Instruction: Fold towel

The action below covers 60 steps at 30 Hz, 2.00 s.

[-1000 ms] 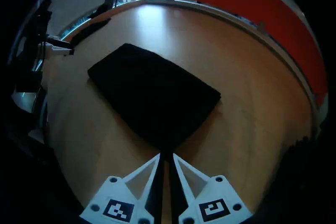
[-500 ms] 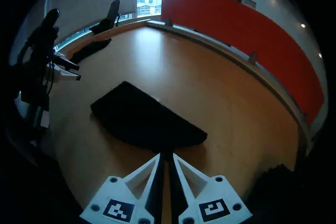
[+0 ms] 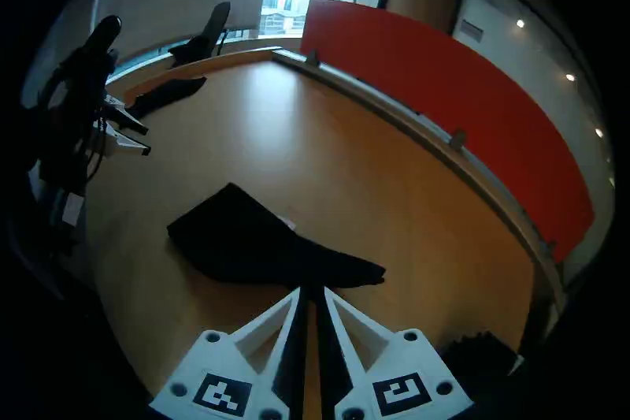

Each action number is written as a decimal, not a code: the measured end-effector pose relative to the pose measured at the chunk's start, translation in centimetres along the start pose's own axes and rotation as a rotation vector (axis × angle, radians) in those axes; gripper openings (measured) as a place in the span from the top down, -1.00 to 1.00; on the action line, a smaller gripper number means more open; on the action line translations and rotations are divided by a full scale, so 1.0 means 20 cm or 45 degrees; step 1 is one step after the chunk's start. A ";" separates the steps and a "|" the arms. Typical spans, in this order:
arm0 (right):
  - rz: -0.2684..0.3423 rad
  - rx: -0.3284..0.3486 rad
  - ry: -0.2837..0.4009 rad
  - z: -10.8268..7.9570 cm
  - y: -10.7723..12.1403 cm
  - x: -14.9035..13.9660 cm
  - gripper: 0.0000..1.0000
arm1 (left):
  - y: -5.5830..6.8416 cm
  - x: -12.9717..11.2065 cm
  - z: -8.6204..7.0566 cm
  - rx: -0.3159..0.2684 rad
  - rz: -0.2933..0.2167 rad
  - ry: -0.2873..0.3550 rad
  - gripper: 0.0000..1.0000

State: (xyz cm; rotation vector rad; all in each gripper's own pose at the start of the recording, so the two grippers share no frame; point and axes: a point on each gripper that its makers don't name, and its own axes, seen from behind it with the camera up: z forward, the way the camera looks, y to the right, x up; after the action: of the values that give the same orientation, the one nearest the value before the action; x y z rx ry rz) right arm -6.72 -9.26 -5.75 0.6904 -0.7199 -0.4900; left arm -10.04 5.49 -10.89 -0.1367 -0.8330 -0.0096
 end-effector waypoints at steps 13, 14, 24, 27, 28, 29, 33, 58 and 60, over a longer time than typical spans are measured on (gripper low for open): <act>-0.012 0.020 0.004 0.00 -0.02 0.03 0.87 | -0.01 0.01 0.00 0.008 0.000 0.007 -0.87; -0.016 0.025 0.005 0.01 -0.03 0.04 0.87 | -0.01 0.01 0.00 0.009 -0.002 0.008 -0.87; -0.069 0.119 -0.007 0.11 -0.20 0.09 0.87 | -0.02 0.03 -0.02 0.011 -0.026 0.029 -0.87; -0.083 0.164 -0.007 0.15 -0.28 0.11 0.87 | -0.03 0.04 -0.03 0.012 -0.031 0.032 -0.87; -0.086 0.179 -0.007 0.17 -0.30 0.11 0.87 | -0.04 0.04 -0.04 0.013 -0.033 0.034 -0.87; -0.090 0.197 -0.007 0.19 -0.33 0.12 0.87 | -0.04 0.04 -0.04 0.015 -0.034 0.036 -0.87; -0.118 0.256 -0.013 0.25 -0.43 0.14 0.87 | -0.08 0.04 -0.06 0.029 -0.041 0.041 -0.87; -0.239 0.439 -0.082 0.46 -0.78 0.13 0.87 | -0.23 0.02 -0.17 0.094 -0.110 0.076 -0.87; -0.235 0.438 -0.082 0.45 -0.77 0.14 0.87 | -0.24 0.02 -0.16 0.095 -0.111 0.074 -0.87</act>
State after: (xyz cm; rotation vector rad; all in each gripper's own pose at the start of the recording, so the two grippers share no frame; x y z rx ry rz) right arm -14.22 -24.94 -10.58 1.0741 -0.8146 -0.5650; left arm -7.67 0.40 -12.21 -0.0297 -0.7796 -0.0640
